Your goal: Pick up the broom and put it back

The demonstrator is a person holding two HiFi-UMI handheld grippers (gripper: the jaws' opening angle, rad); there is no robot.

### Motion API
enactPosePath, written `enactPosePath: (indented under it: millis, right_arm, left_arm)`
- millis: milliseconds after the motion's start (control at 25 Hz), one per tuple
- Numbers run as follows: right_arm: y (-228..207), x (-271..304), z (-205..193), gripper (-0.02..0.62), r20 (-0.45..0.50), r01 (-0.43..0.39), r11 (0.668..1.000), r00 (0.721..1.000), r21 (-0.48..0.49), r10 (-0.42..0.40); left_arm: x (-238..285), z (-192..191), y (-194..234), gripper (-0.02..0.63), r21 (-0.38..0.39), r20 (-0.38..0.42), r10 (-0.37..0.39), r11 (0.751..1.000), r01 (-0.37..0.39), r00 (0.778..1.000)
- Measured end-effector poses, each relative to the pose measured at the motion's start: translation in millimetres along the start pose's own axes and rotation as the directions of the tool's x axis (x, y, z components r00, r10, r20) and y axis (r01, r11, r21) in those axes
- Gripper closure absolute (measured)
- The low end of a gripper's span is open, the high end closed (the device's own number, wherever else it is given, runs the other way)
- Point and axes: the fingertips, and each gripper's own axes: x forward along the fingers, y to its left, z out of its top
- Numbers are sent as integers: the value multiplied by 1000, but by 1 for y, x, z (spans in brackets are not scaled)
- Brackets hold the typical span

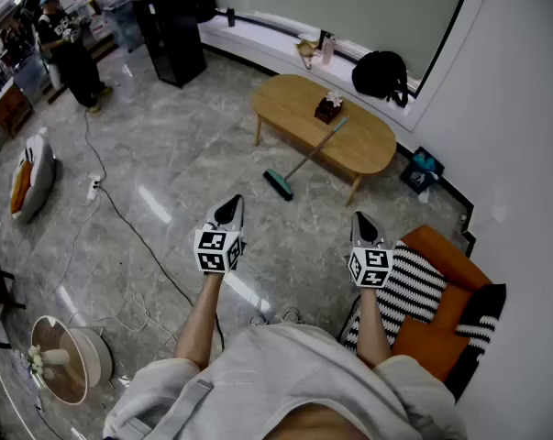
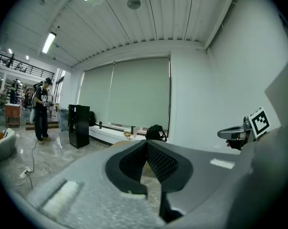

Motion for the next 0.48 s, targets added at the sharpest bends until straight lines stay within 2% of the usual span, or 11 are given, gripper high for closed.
enactPosePath:
  millis: [480]
  right_arm:
    - [-19, 1, -6, 594, 17, -10, 1000, 1000, 16, 10]
  left_arm:
    - [15, -2, -20, 603, -1, -9, -10, 1000, 10, 1000]
